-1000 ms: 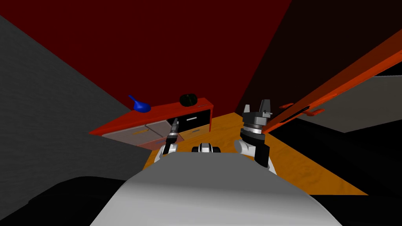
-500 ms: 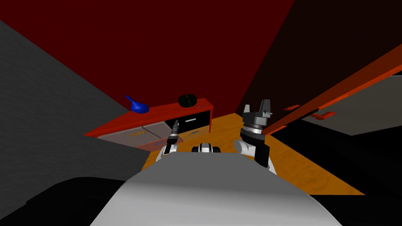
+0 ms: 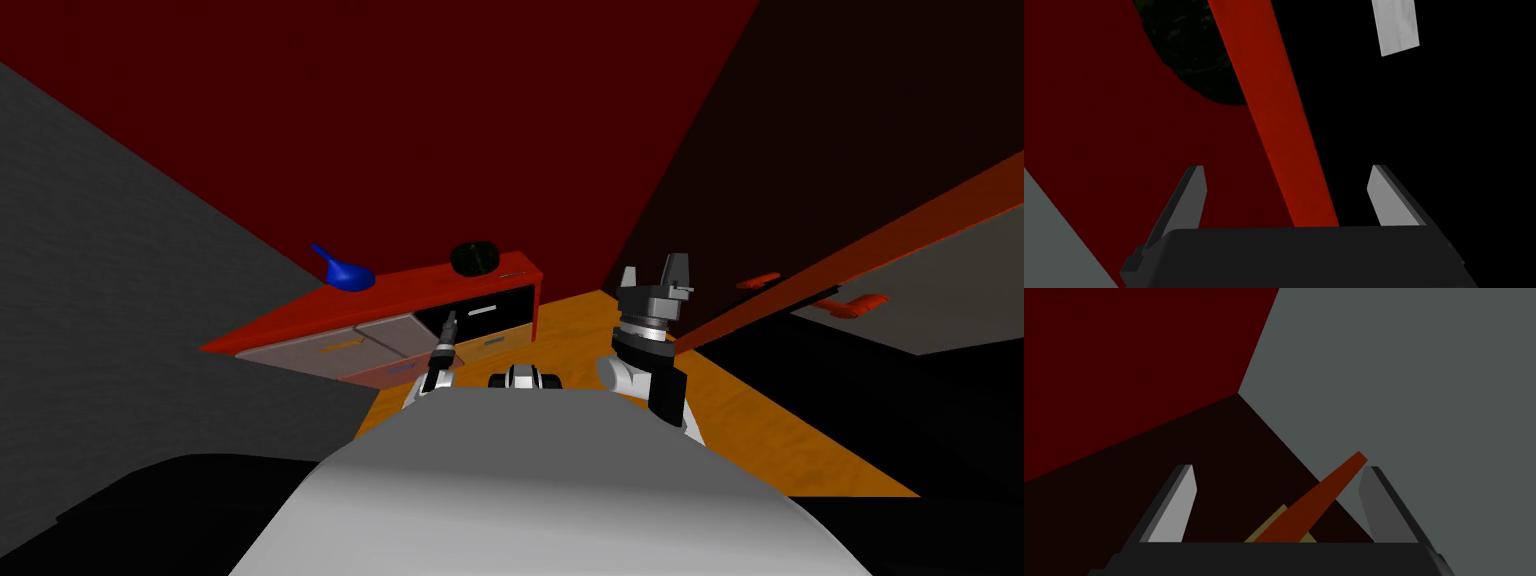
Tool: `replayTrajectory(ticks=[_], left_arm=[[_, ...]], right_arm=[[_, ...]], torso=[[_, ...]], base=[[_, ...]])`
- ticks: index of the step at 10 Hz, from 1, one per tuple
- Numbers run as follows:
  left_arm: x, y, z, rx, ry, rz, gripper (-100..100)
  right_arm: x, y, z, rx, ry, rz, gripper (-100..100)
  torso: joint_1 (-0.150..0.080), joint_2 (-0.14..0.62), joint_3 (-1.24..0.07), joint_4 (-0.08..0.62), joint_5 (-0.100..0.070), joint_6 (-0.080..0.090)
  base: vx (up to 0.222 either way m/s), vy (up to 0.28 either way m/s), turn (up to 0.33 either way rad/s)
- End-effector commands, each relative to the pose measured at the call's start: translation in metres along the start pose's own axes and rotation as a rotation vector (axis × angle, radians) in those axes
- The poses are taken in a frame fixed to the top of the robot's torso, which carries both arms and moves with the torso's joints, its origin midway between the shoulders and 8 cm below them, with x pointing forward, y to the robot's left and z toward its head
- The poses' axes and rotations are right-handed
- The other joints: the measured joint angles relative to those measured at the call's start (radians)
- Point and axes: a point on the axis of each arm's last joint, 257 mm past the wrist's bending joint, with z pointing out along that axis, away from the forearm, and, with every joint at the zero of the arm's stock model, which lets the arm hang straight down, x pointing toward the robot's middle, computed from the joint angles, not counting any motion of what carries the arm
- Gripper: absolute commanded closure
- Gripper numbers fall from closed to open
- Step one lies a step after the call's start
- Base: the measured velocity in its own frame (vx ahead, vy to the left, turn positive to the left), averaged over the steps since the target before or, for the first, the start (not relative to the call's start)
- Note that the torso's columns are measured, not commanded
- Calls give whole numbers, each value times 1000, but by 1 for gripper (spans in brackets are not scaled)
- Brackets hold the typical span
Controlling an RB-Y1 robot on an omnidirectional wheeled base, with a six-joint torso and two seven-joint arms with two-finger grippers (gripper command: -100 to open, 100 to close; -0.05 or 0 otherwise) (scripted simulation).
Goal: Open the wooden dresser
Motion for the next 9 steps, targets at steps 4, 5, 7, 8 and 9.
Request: replayTrajectory(ticks=[4, 5, 7, 8, 9], left_arm=[[16, 48, -14, -93, -16, -35, -100], [21, 55, -17, -108, -22, -49, -100], [35, 65, -22, -137, -37, -89, -100], [43, 69, -25, -149, -47, -113, -100], [52, 71, -27, -161, -57, -139, -100]], right_arm=[[0, 0, 0, 0, 0, 0, 0], [0, 0, 0, 0, 0, 0, 0], [0, 0, 0, 0, 0, 0, 0], [0, 0, 0, 0, 0, 0, 0], [0, 0, 0, 0, 0, 0, 0]], torso=[[0, 1, 1, 0, 0, 0], [0, 1, 1, 0, 0, 0], [1, 0, 0, 0, 0, 0], [1, 1, 0, 0, 0, 0], [1, 1, 1, 0, 0, 0]], base=[[78, -39, 23], [74, -44, 21], [66, -33, 15], [53, -30, 13], [41, -21, 14]])
